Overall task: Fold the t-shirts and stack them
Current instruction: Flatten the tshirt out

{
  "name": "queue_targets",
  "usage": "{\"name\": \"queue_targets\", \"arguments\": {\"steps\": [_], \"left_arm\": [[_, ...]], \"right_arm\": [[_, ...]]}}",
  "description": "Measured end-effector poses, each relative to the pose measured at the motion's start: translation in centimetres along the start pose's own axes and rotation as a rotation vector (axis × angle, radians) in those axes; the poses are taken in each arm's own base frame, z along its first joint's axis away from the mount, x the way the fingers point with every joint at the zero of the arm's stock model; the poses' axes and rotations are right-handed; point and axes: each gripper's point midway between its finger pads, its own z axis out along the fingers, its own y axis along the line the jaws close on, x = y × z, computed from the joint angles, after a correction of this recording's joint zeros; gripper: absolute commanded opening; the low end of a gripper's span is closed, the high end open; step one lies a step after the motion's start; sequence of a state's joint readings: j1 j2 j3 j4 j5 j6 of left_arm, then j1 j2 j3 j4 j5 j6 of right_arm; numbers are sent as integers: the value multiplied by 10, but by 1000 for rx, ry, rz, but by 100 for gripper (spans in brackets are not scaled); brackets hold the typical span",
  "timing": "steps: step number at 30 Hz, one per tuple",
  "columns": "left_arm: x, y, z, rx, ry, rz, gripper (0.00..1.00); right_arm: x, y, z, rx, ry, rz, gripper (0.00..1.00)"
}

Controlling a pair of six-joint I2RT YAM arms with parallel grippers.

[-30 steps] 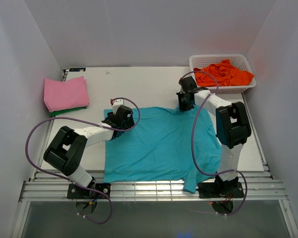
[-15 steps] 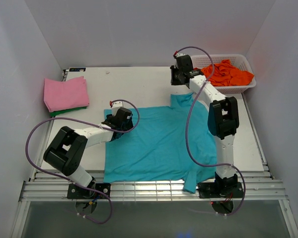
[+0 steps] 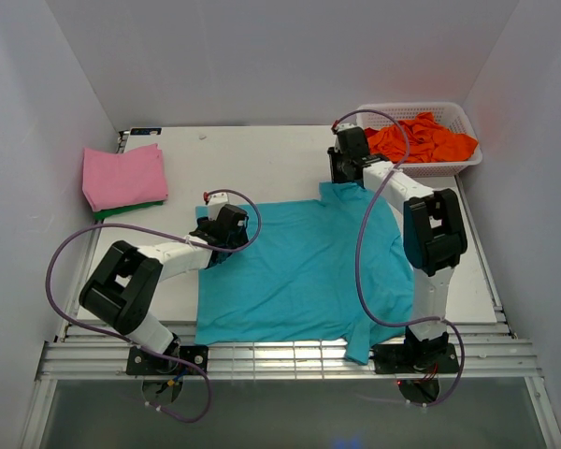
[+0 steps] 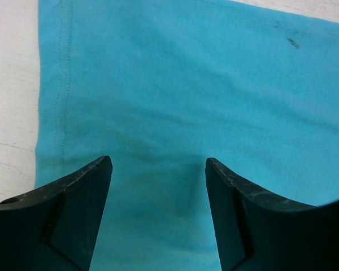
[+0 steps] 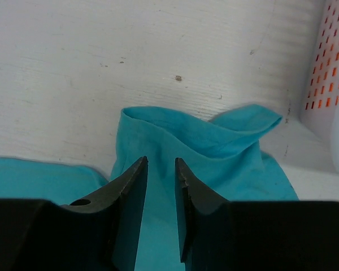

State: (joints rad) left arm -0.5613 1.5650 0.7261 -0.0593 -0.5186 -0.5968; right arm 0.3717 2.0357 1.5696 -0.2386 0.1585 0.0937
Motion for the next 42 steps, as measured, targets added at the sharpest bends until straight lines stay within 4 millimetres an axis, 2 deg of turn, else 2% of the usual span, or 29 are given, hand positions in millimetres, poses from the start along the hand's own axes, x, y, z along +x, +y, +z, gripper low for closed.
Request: {"name": "queue_targets", "arguments": {"steps": [4, 7, 11, 21, 28, 33, 39, 42], "left_arm": [[1, 4, 0, -17, 1, -1, 78], [1, 4, -1, -20, 2, -7, 78], [-4, 4, -4, -17, -10, -14, 78], [-10, 4, -8, -12, -28, -23, 78], [-10, 4, -8, -13, -28, -23, 78], [-11, 5, -7, -18, -32, -23, 78], [-13, 9, -6, -32, -37, -27, 78], [-13, 14, -4, -46, -36, -31, 78]], "right_arm": [[-10, -4, -15, 19, -33, 2, 22], [-12, -7, -16, 33, -34, 3, 18], [-3, -10, -8, 58, 17, 1, 16], [43, -17, 6, 101, 173, -8, 17], [48, -21, 6, 126, 200, -2, 17], [42, -21, 23, 141, 205, -4, 17], [35, -20, 54, 154, 216, -7, 16], [28, -22, 57, 172, 193, -7, 16]]}}
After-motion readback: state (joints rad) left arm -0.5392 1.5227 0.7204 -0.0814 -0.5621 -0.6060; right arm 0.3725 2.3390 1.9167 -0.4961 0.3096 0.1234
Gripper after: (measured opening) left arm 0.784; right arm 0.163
